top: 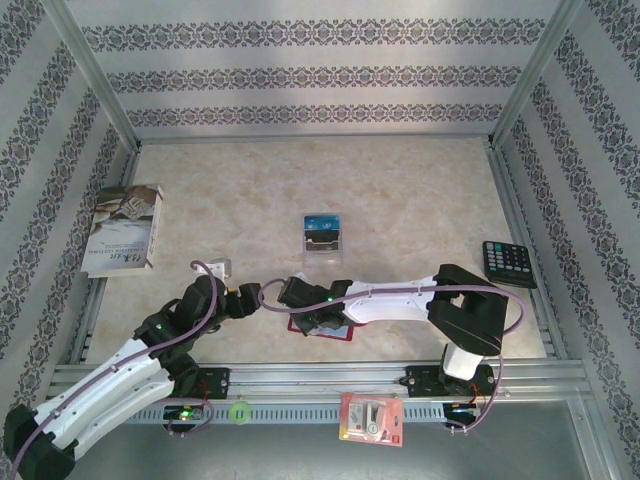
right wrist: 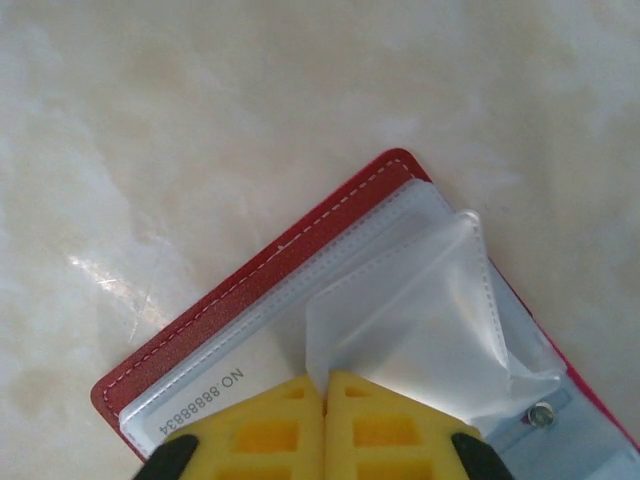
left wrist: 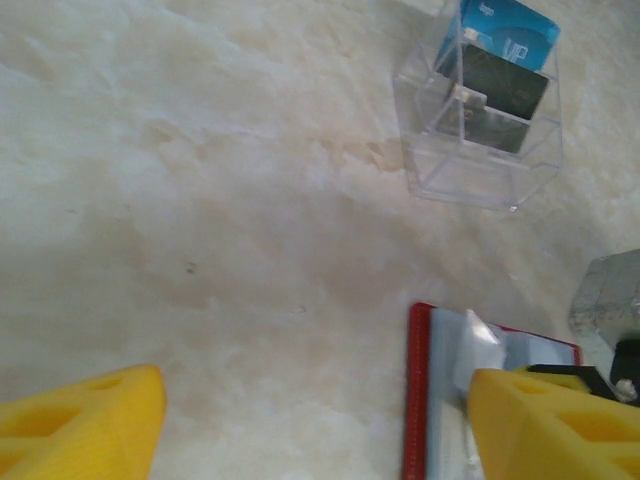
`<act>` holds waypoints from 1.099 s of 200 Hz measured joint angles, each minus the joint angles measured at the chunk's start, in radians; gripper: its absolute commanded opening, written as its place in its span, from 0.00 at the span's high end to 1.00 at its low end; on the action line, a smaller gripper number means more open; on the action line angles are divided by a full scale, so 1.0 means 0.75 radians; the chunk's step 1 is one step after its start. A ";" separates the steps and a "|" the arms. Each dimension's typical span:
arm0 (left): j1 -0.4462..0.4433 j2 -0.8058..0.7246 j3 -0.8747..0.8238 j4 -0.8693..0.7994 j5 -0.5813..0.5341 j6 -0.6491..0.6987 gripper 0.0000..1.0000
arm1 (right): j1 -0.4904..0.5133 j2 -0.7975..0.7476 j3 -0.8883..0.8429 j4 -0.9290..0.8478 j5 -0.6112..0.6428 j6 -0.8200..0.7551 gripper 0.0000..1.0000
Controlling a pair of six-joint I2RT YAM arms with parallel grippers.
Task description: Take the credit cards out of the card holder
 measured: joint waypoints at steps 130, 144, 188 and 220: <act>-0.122 0.423 -0.155 0.616 0.338 -0.116 1.00 | -0.093 -0.199 -0.343 0.541 -0.203 -0.125 1.00; -0.161 0.478 -0.155 0.664 0.346 -0.126 1.00 | -0.093 -0.199 -0.352 0.561 -0.205 -0.120 1.00; -0.216 0.572 -0.156 0.764 0.350 -0.146 1.00 | -0.093 -0.209 -0.368 0.602 -0.205 -0.094 1.00; -0.227 0.607 -0.158 0.803 0.350 -0.152 1.00 | -0.093 -0.214 -0.378 0.628 -0.205 -0.080 1.00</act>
